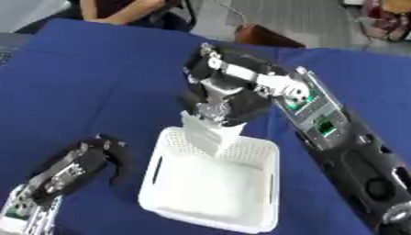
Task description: Pick up objects on the table and place them in the box.
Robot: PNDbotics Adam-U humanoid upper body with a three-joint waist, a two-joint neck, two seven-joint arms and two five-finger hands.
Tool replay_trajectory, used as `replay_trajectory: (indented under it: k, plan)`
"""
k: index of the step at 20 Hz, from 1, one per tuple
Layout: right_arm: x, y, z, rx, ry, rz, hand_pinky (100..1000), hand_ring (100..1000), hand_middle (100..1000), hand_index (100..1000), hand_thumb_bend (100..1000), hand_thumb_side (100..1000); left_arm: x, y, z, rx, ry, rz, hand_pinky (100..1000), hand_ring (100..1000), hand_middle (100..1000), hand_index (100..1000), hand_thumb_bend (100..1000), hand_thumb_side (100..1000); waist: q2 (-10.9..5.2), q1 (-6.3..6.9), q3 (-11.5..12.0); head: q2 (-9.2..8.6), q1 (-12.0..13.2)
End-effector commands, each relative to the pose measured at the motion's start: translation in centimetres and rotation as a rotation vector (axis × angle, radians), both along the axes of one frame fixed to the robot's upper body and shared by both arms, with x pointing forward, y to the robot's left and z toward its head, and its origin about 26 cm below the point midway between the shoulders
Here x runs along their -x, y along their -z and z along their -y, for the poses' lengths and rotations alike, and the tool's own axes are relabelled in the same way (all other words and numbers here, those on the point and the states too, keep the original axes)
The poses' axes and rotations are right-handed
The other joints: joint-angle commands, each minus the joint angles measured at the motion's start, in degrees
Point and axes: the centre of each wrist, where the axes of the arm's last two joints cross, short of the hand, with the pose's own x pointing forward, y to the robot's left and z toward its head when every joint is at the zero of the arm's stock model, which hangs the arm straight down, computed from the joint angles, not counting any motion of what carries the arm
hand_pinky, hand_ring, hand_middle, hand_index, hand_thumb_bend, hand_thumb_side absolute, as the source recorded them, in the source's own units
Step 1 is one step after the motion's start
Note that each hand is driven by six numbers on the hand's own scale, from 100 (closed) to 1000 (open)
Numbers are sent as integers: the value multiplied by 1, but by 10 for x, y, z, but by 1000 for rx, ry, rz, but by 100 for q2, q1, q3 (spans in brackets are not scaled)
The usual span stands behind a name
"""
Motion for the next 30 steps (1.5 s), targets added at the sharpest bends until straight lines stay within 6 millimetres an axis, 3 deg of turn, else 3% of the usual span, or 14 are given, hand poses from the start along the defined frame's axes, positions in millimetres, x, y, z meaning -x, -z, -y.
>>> replay_trajectory:
  k: [1,4,10,13,14,15,17,18,20,22,23,24,25,30]
  plan:
    - [-4,5,1,204,-281,254,100,100,100,196,100,632,-1,-8,-1,-12,8,25,165,266,416,677,101,916,-60,21,-11,-46,-14]
    - [-7,16,5,199,-265,211,100,100,100,232,100,600,-1,-8,0,-11,10,25,165,266,417,677,101,917,-50,24,-11,-48,-11]
    - [-14,41,15,220,-213,122,100,101,142,321,100,727,-2,-8,1,-11,12,28,165,266,417,677,103,922,-7,40,-20,-47,-26]
    - [-19,62,24,224,-175,53,100,201,199,382,100,857,-2,-8,2,-11,14,31,165,266,417,677,102,923,20,62,-22,-48,-40]
    - [-21,67,27,225,-166,40,100,181,185,370,100,828,-2,-8,2,-11,15,31,165,266,417,677,102,923,23,67,-20,-48,-43]
    - [-22,74,30,234,-153,23,100,297,329,446,100,1000,-2,-8,2,-11,15,33,165,266,417,677,101,921,27,73,-21,-53,-48]
    - [-24,85,36,247,-133,-7,124,348,428,526,100,1000,-2,-9,2,-10,16,34,165,266,417,677,101,922,31,80,-19,-51,-53]
    - [-25,90,38,254,-125,-18,124,348,428,526,100,1000,-2,-9,3,-10,16,35,165,266,417,677,101,922,32,81,-18,-50,-55]
    - [-27,101,42,271,-108,-55,371,458,605,716,100,1000,-2,-8,3,-10,17,34,165,267,418,677,102,923,38,83,-19,-52,-55]
    - [-27,111,45,284,-94,-91,439,492,654,752,100,1000,-2,-9,3,-9,18,35,166,267,418,677,102,922,42,85,-20,-52,-54]
    - [-28,113,46,288,-90,-100,533,599,736,803,100,1000,-2,-9,3,-9,18,35,166,267,418,677,102,922,44,87,-21,-51,-53]
    - [-28,115,47,292,-87,-104,548,622,745,810,100,1000,-2,-9,3,-9,18,35,166,267,418,677,102,922,46,89,-23,-50,-54]
    - [-28,116,47,299,-83,-106,661,751,816,871,100,1000,-2,-9,3,-9,18,36,166,267,418,677,102,923,49,90,-23,-50,-57]
    - [-28,119,51,320,-65,-99,761,839,899,958,100,1000,-3,-9,3,-8,18,36,166,267,418,677,102,922,51,92,-30,-55,-57]
